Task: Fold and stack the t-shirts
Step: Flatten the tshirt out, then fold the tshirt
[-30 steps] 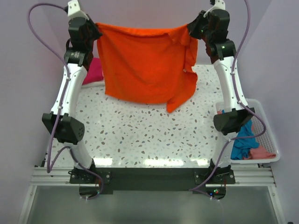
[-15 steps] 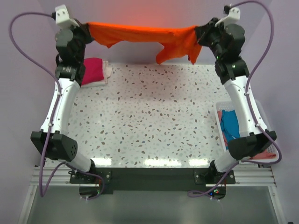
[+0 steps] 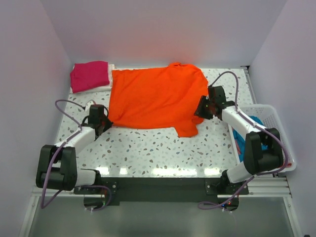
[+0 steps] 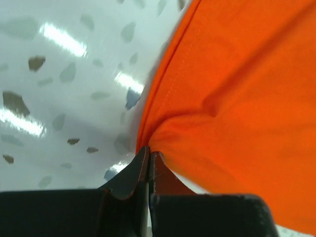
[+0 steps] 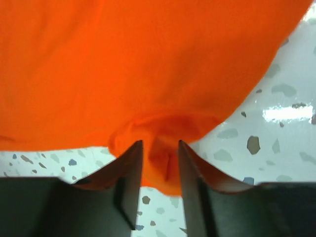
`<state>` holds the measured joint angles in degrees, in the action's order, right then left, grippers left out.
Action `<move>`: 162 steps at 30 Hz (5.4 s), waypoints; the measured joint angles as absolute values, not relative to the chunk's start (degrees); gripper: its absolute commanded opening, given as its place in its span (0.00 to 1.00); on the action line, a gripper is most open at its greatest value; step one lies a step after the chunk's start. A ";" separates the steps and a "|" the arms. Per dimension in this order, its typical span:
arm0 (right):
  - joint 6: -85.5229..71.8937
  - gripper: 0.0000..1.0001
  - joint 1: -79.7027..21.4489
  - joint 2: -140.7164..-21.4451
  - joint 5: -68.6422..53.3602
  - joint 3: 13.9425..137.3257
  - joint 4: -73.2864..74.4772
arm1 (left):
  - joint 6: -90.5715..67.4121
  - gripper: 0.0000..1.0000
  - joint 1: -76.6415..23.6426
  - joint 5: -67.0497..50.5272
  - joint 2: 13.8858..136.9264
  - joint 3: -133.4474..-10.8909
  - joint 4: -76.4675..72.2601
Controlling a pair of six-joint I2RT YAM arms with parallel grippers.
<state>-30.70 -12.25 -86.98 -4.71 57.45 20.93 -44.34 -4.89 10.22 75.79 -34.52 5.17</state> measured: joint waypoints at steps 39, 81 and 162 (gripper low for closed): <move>-47.37 0.00 -33.74 -68.49 9.76 30.11 20.91 | -48.45 0.05 -4.86 6.17 66.83 -28.05 4.91; -45.67 0.53 -40.05 -73.03 18.33 37.71 33.17 | -47.42 0.03 -4.84 5.78 67.18 -31.68 5.87; -29.28 0.00 -13.21 -100.12 11.07 88.38 33.36 | -45.84 0.11 -4.82 14.81 96.38 -59.55 15.31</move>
<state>-29.28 -13.21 -100.12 11.07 88.38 33.36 -45.84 -4.82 14.81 96.38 -59.55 15.31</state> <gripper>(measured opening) 0.010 0.090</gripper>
